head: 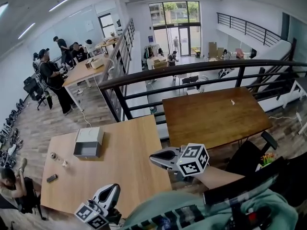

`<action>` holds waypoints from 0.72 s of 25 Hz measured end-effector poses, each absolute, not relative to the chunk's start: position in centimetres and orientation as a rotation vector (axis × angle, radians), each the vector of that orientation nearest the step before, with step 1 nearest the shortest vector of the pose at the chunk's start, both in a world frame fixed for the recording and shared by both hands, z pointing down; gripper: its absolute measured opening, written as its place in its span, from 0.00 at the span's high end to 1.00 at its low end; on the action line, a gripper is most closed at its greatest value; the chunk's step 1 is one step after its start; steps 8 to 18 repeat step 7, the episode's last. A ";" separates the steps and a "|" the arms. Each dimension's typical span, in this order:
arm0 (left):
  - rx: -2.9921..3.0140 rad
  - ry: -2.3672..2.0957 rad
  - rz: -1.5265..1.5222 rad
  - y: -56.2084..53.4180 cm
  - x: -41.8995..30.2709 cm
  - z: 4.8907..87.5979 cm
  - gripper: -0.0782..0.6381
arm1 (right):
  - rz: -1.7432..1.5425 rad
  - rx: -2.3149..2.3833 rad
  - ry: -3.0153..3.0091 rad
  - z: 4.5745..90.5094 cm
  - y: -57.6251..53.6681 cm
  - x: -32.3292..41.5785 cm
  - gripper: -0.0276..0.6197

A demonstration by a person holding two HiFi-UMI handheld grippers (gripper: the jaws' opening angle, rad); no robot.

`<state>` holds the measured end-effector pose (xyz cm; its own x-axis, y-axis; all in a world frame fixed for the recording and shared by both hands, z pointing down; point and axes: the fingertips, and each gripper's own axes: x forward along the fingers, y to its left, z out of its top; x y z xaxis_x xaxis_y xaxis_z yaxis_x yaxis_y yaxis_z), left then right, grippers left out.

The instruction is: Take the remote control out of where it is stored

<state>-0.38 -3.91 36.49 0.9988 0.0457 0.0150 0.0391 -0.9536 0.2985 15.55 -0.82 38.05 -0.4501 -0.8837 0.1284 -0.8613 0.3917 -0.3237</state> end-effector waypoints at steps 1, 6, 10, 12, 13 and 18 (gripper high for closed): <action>2.839 0.064 0.032 -3.9 -0.4 36.5 0.89 | -0.536 -1.610 2.567 38.1 -0.8 15.5 0.96; 2.849 0.092 0.041 -3.6 -0.2 36.6 0.89 | -0.520 -1.607 2.570 37.9 -0.9 15.1 0.96; 2.850 0.098 0.044 -3.6 -0.2 36.6 0.89 | -0.516 -1.606 2.571 37.9 -0.9 15.0 0.96; 2.850 0.098 0.044 -3.6 -0.2 36.6 0.89 | -0.516 -1.606 2.571 37.9 -0.9 15.0 0.96; 2.850 0.098 0.044 -3.6 -0.2 36.6 0.89 | -0.516 -1.606 2.571 37.9 -0.9 15.0 0.96; 2.850 0.098 0.044 -3.6 -0.2 36.6 0.89 | -0.516 -1.606 2.571 37.9 -0.9 15.0 0.96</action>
